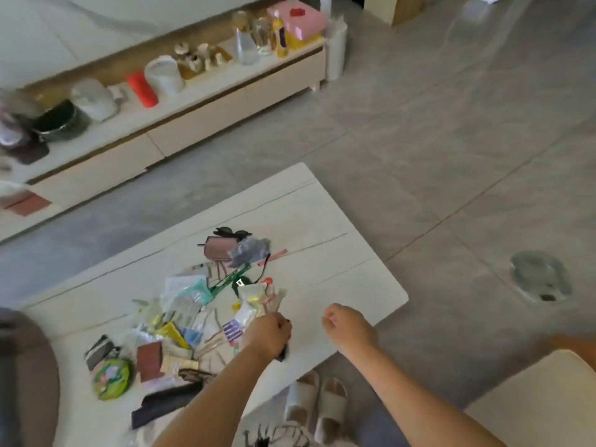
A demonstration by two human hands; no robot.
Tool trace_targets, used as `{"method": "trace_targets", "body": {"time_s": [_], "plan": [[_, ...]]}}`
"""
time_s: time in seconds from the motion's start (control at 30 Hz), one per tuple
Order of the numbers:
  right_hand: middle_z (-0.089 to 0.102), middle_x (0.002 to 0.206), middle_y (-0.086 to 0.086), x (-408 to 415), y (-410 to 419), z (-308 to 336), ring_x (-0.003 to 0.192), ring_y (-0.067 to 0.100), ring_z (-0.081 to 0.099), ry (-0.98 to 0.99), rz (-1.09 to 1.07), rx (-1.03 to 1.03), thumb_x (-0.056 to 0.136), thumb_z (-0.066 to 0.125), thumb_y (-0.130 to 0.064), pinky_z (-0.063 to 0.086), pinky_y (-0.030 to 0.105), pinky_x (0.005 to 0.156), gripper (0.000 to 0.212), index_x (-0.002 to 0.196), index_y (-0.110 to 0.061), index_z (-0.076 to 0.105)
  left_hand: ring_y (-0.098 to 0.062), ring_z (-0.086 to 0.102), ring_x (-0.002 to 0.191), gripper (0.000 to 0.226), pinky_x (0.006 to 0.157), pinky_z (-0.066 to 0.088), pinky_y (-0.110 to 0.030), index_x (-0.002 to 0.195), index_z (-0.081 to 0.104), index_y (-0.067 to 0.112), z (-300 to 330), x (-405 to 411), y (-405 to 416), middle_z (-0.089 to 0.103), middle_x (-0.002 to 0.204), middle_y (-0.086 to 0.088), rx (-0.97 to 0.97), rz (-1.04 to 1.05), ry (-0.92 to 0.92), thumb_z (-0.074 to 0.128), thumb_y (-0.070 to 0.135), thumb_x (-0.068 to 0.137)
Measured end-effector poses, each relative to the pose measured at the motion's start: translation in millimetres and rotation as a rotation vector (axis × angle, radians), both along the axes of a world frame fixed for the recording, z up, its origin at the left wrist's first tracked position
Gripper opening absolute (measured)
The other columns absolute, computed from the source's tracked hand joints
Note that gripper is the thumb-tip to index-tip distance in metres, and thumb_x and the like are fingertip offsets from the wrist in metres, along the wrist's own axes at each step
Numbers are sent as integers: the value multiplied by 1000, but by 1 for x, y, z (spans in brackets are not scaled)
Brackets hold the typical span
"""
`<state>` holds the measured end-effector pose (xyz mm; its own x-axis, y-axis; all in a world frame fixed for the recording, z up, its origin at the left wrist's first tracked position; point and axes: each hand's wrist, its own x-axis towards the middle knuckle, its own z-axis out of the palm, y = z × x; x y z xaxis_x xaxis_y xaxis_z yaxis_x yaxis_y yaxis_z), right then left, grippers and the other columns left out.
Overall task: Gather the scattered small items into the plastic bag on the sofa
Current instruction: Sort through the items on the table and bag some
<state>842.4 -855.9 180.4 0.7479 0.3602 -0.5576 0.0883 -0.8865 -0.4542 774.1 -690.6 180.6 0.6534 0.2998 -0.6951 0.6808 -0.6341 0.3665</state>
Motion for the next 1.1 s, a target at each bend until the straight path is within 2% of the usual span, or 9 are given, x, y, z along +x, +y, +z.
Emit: {"method": "trace_targets", "body": {"time_s": [0.13,0.23,0.33,0.57,0.7,0.83,0.93,1.0,1.1], "plan": [[62,117,1,-3,14,-33,107,20,58,64,117,-20,97,40,-29,49,31,85,29,117,-17,56,-21,62,91,26,69,39,-24,92,67,21,-22,-25,9,69,100,-5,29,166,67,43,33,93],[61,118,2,-7,22,-58,108,20,57,101,177,-37,96,40,-29,48,29,86,29,118,-16,55,-23,62,99,27,75,41,-25,104,65,23,-42,-46,14,68,103,-4,10,262,112,44,35,94],[56,127,-1,-11,32,-82,115,17,54,130,211,-57,96,41,-31,44,26,85,35,127,-18,50,-24,63,97,28,81,49,-28,111,63,22,-66,-64,20,69,103,-4,-54,408,132,46,36,93],[54,129,4,-20,68,-153,115,21,54,168,264,-98,95,44,-32,47,32,87,42,134,-17,38,-18,63,100,40,79,48,-23,132,51,19,-148,-77,32,62,118,-4,-206,654,169,49,30,93],[54,127,5,-28,94,-200,114,21,55,196,225,-48,94,48,-30,49,34,90,49,139,-18,32,-15,52,97,43,79,39,-21,139,41,19,-197,-65,38,58,126,-5,-249,674,123,45,26,97],[48,131,4,-40,119,-247,119,21,51,183,115,-19,92,55,-32,48,36,95,58,142,-18,30,-17,49,96,42,80,38,-25,137,40,18,-244,-54,50,55,115,-4,-308,808,47,43,15,95],[43,137,5,-51,132,-273,123,21,47,164,19,-18,89,60,-30,46,35,99,63,142,-17,28,-21,51,106,49,90,43,-33,141,32,19,-269,-55,58,54,124,-7,-418,968,23,43,9,94],[40,140,5,-58,134,-281,126,21,45,153,14,-38,88,63,-25,45,34,101,71,146,-19,22,-24,53,112,52,97,47,-40,143,31,19,-278,-56,60,55,121,-6,-526,1065,20,44,6,94],[46,138,5,-56,129,-280,123,22,49,131,-4,-63,88,59,-14,47,35,98,71,147,-19,20,-17,61,91,46,80,50,-32,139,36,17,-277,-56,63,59,102,0,-637,1111,54,44,6,95]]}}
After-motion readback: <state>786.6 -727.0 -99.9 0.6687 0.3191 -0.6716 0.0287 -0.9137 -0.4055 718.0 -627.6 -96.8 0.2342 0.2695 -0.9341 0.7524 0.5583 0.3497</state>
